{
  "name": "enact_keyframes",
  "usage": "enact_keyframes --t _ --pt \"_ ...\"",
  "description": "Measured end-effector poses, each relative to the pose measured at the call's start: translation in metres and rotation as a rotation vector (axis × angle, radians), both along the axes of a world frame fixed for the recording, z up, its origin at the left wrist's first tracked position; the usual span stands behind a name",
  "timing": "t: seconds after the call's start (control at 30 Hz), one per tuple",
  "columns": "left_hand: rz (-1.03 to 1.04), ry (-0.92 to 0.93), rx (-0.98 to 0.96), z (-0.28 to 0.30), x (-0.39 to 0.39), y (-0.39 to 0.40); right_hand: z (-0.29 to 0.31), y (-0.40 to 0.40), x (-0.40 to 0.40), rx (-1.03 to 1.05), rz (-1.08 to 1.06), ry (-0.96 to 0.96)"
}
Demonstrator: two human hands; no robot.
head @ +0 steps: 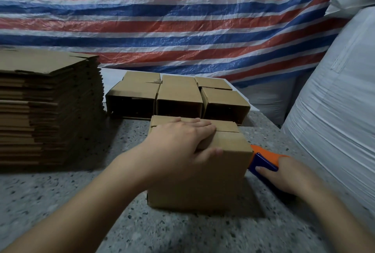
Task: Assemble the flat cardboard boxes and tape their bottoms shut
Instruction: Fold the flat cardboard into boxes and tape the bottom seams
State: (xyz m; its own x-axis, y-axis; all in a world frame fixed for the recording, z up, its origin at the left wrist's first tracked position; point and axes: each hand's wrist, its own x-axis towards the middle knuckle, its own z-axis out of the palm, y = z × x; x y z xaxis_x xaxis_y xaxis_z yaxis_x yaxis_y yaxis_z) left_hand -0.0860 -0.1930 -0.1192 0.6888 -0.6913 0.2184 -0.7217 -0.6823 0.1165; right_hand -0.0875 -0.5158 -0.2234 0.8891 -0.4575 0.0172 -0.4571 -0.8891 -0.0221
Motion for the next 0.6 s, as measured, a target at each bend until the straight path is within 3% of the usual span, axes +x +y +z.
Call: enact_keyframes --t 0.13,0.27,0.37,0.47,0.6 --pt "-0.005 0.050 -0.032 0.002 -0.001 0.001 0.005 0.004 -0.003 -0.001 0.006 -0.158" --pt "0.002 0.123 -0.068 0.006 -0.002 0.001 0.083 0.016 -0.003 0.336 0.051 -0.426" --pt "0.045 0.252 -0.217 0.010 -0.002 0.006 0.162 0.035 -0.009 0.608 0.167 -0.579" --pt "0.076 0.347 -0.513 0.014 0.005 0.014 0.215 0.064 -0.008 0.865 0.442 -0.420" --pt "0.195 0.619 -1.074 0.014 0.020 0.013 0.238 0.108 0.011 0.909 0.566 -0.132"
